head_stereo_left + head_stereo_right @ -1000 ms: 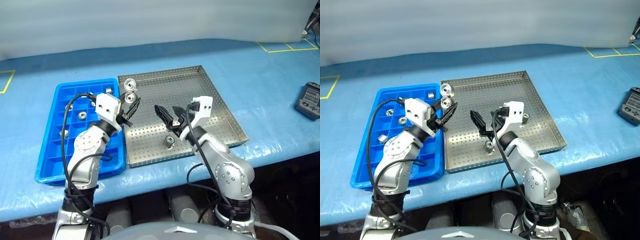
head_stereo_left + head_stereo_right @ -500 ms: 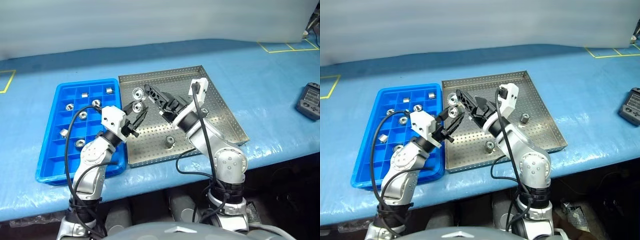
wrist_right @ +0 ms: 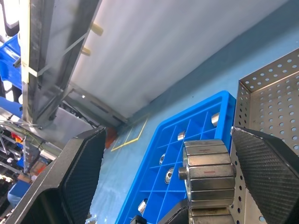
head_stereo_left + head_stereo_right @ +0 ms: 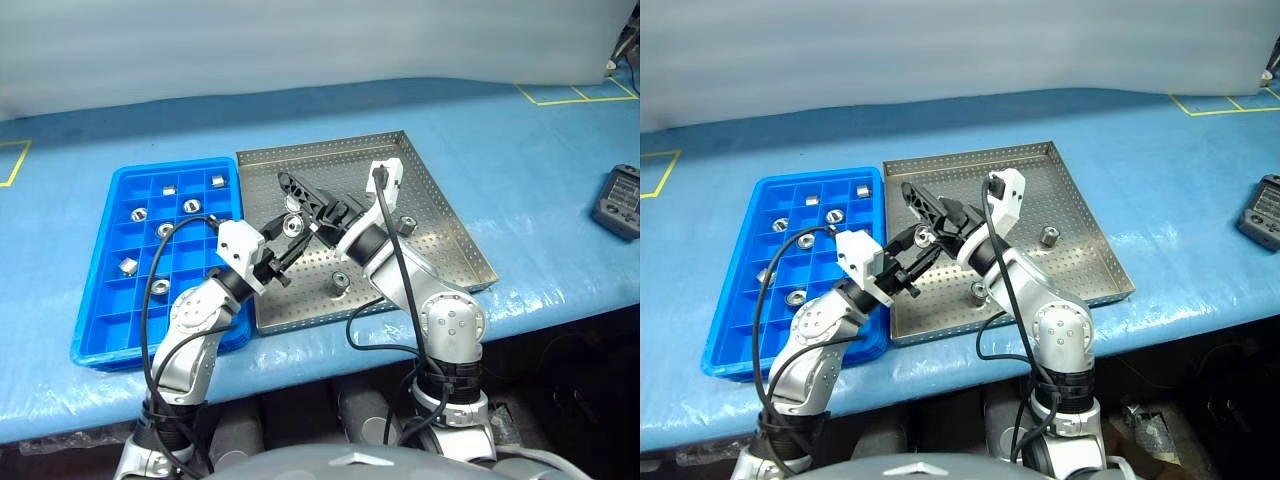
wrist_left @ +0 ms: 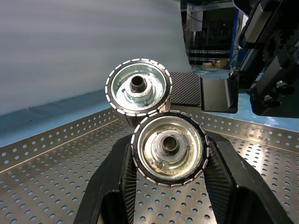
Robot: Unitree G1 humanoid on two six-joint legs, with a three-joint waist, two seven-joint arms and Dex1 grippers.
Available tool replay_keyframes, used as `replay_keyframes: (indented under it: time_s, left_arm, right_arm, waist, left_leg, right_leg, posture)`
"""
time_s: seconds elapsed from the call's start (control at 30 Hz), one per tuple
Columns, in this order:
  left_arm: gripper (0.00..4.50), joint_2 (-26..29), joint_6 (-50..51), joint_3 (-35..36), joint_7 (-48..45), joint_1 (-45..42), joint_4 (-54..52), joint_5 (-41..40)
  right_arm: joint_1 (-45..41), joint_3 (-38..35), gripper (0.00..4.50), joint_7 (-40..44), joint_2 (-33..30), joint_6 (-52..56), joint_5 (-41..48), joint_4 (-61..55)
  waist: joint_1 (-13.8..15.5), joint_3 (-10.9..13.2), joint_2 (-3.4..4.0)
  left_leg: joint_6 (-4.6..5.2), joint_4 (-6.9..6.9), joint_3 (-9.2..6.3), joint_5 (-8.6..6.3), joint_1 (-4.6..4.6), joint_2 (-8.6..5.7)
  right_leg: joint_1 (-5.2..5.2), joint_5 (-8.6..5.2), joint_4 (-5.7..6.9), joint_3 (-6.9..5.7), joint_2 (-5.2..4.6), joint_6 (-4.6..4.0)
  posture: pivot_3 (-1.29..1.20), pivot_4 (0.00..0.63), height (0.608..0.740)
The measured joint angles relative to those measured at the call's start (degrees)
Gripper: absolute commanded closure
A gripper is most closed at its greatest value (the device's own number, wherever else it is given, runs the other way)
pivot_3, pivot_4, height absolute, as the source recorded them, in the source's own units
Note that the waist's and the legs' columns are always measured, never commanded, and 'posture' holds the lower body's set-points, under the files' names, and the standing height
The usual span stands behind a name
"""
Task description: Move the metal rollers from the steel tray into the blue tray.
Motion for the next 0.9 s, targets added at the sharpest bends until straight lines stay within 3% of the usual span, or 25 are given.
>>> replay_keyframes:
  time_s: [0.1, 0.2, 0.47, 0.9]
  left_arm:
    - [2.80, 0.0, 0.0, -0.8, 0.0, -0.2, -0.4, -0.3]
    - [2.80, 0.0, 0.0, -0.9, 0.0, -0.7, -1.9, -0.4]
    - [2.80, 0.9, 0.4, -1.5, 0.1, -0.9, -2.8, -0.4]
    - [2.80, 2.2, 0.6, -1.6, 0.3, 1.1, -3.6, -0.9]
  right_arm:
    - [0.6, 0.0, 0.00, 0.0, -0.3, 0.0, 0.0, 0.5]
    - [1.2, 0.2, 0.62, 0.0, -0.8, 0.0, 0.0, 1.3]
    - [1.6, 1.2, 3.18, 0.6, -1.2, -0.4, 0.5, 1.9]
    - [2.7, 2.4, 3.18, -0.3, -1.7, -0.6, 1.2, 2.1]
  waist:
    - [0.0, 0.0, 0.00]
    - [0.0, 0.0, 0.00]
    - [0.1, 0.0, 0.04]
    - [0.3, 0.0, 0.05]
  left_leg:
    - [0.00, 0.00, 0.00, 0.00, 0.00, 0.00]
    - [0.00, 0.00, 0.00, 0.00, 0.00, 0.00]
    - [0.00, -0.02, 0.00, 0.00, 0.00, 0.01]
    - [0.00, -0.04, -0.01, 0.00, -0.02, 0.01]
  right_leg:
    - [0.00, -0.01, 0.00, 0.00, 0.00, -0.01]
    - [0.00, -0.02, 0.00, 0.00, 0.00, -0.04]
    - [-0.01, -0.04, -0.01, 0.00, 0.01, -0.06]
    - [-0.04, -0.06, -0.03, -0.01, 0.01, -0.10]
  posture:
    - [-0.16, 0.150, 0.740]
    - [-0.16, 0.150, 0.740]
    - [-0.15, 0.150, 0.740]
    - [-0.15, 0.150, 0.740]
